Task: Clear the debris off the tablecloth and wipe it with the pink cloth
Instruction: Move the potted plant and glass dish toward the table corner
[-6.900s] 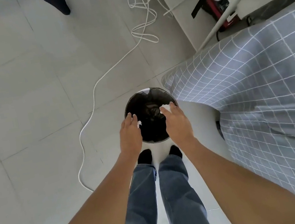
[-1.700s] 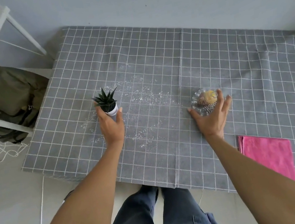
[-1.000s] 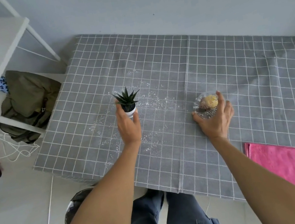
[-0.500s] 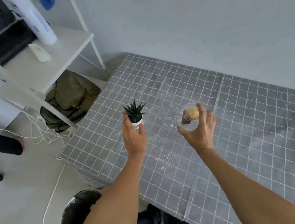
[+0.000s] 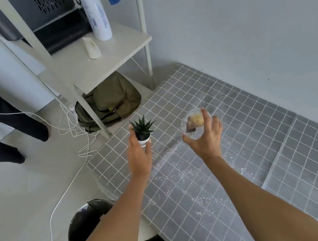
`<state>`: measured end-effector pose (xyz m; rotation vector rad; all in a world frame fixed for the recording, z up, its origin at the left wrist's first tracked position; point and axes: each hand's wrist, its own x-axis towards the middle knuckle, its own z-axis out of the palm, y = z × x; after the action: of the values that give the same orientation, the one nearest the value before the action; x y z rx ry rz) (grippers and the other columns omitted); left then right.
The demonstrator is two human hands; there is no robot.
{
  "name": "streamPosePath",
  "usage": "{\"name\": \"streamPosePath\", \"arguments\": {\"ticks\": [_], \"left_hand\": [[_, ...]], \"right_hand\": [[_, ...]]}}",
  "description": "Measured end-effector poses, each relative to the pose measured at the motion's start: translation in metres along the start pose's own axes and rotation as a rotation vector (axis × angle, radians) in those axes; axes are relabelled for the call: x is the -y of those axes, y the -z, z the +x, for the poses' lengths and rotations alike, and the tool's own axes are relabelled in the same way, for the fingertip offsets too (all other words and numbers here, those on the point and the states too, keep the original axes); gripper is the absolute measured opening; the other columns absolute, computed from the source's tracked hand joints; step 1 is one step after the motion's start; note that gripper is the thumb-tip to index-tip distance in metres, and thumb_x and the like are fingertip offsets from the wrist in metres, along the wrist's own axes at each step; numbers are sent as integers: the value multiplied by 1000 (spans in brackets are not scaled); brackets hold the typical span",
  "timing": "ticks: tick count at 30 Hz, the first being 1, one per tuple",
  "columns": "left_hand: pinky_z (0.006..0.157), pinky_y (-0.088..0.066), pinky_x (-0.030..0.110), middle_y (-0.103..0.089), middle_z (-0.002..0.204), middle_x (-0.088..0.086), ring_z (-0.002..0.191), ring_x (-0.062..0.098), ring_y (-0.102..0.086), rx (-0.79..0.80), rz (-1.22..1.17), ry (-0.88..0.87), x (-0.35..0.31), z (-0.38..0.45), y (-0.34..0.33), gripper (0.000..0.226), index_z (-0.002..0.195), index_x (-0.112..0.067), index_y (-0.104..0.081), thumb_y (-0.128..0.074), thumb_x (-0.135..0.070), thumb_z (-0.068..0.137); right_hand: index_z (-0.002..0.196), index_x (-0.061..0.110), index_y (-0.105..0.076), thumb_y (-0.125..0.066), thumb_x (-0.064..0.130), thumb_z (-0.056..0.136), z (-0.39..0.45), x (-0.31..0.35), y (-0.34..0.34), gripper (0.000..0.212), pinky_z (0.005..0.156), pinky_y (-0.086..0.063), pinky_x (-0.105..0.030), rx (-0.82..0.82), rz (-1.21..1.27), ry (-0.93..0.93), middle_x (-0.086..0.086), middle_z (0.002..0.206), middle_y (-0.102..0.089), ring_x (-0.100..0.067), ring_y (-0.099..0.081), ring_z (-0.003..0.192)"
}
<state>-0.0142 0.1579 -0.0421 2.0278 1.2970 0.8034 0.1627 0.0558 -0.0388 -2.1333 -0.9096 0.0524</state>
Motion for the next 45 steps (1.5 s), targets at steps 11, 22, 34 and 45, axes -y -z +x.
{"name": "streamPosePath", "arguments": {"ticks": [11,22,34,45], "left_hand": [[88,-45,18,-59,123,12,109,20,-58,0,-34,-39,19,48,-42,55,136,2,-42,-61,-22,91],[78,-49,22,-58,121,16,103,27,-62,48,-41,-37,13,76,-78,49,129,5,-46,-60,-23,92],[86,-52,28,-56,123,16,107,27,-61,91,-78,-64,3,70,-88,52,132,5,-42,-55,-23,90],[85,-56,41,-55,127,15,108,30,-62,160,-20,-81,9,71,-82,54,136,0,-37,-59,-20,91]], "right_hand": [[141,22,-26,-75,50,64,69,-11,-83,95,101,-36,-50,78,-63,116,-24,128,-44,-40,-42,119],[143,25,-24,-77,54,65,113,-29,-108,99,97,-41,-57,169,-84,121,-25,128,-43,-42,-42,119],[145,26,-17,-69,70,68,117,-40,-96,103,97,-45,-56,236,-122,137,-21,137,-41,-37,-38,129],[150,36,1,-68,68,69,129,-23,-77,112,117,-12,-51,427,-296,52,-22,159,-2,-38,-6,147]]}}
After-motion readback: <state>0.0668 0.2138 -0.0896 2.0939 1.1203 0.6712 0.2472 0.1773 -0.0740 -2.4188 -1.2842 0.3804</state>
